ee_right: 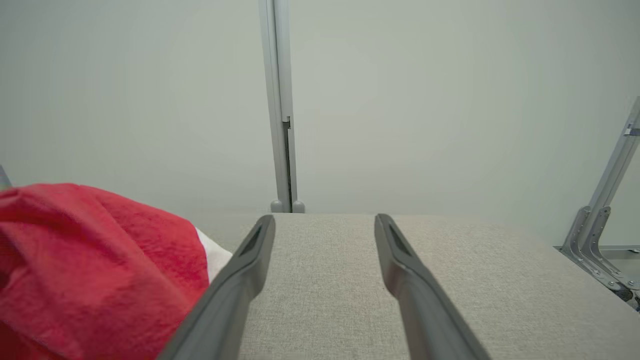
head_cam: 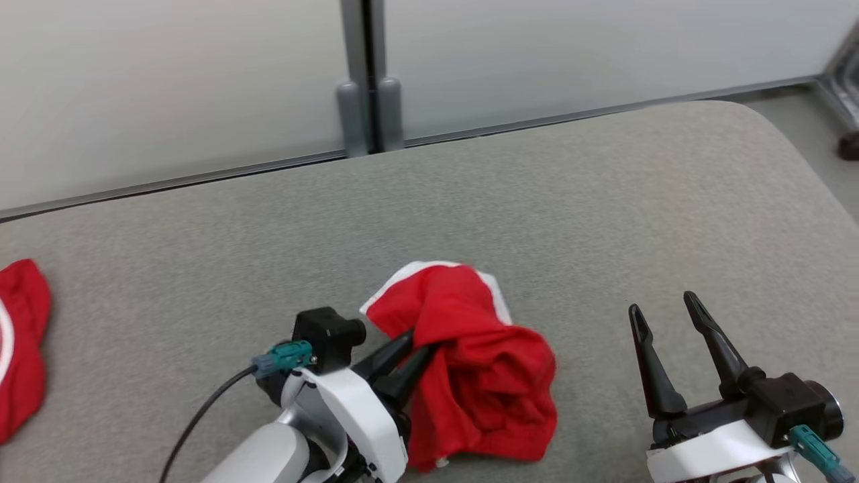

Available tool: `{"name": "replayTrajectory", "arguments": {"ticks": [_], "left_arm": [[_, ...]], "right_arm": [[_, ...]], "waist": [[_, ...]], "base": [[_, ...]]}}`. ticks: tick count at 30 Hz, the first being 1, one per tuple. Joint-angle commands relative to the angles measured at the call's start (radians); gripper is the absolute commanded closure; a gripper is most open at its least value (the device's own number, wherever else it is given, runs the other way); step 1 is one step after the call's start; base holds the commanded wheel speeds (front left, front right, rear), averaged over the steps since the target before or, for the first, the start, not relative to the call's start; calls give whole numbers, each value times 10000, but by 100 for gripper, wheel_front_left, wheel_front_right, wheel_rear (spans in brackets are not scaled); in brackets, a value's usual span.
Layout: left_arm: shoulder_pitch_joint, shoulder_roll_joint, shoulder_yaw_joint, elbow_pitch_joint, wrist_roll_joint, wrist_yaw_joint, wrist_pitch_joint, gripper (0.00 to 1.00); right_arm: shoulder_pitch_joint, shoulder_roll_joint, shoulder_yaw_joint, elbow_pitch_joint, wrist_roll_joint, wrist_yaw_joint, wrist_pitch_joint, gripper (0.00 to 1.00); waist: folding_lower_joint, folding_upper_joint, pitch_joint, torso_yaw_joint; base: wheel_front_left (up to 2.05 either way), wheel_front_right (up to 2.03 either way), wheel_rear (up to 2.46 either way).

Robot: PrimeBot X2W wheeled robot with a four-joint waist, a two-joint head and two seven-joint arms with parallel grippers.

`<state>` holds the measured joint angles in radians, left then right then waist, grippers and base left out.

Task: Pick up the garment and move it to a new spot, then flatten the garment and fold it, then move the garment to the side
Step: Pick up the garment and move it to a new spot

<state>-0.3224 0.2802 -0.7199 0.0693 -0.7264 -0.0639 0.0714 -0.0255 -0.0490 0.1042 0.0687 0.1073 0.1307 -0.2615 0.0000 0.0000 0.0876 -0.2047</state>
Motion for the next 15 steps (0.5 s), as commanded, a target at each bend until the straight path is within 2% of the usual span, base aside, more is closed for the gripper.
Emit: {"name": "replayTrajectory", "arguments": {"ticks": [1, 5, 8, 9, 10, 13, 15], "left_arm": [[-22, -70, 72, 861, -83, -61, -199, 100], [-432, -473, -225, 3700, 262, -259, -787, 100], [-808, -768, -180, 4866, 432, -342, -1677, 100], [-923, -790, -186, 5058, 595, -371, -2109, 62], [-967, -843, -204, 5233, 701, -372, -2463, 0], [-997, -873, -189, 5379, 1009, -233, -2973, 0], [-834, -830, 53, 5131, 1279, 156, -3262, 0]], "right_arm": [[121, -32, -36, 16, 81, 1, -56, 0], [148, -36, 173, 121, 167, 1, -55, 0], [164, -36, 158, 114, 251, 1, -55, 0], [183, -35, 117, 112, 264, 1, -55, 0], [219, -32, 98, 129, 259, 1, -55, 0], [281, -33, 137, 173, 144, 1, -55, 0], [305, -36, 76, 127, 27, 1, -56, 0]], "waist": [[0, 0, 45, -392], [0, 0, 42, -687], [0, 0, 52, -662], [0, 0, 26, -595], [0, 0, -19, -519], [0, 0, -146, -349], [0, 0, -315, -138]], "base": [[0, 0, 0], [0, 0, 0], [0, 0, 0], [0, 0, 0], [0, 0, 0], [0, 0, 0], [0, 0, 0]]}}
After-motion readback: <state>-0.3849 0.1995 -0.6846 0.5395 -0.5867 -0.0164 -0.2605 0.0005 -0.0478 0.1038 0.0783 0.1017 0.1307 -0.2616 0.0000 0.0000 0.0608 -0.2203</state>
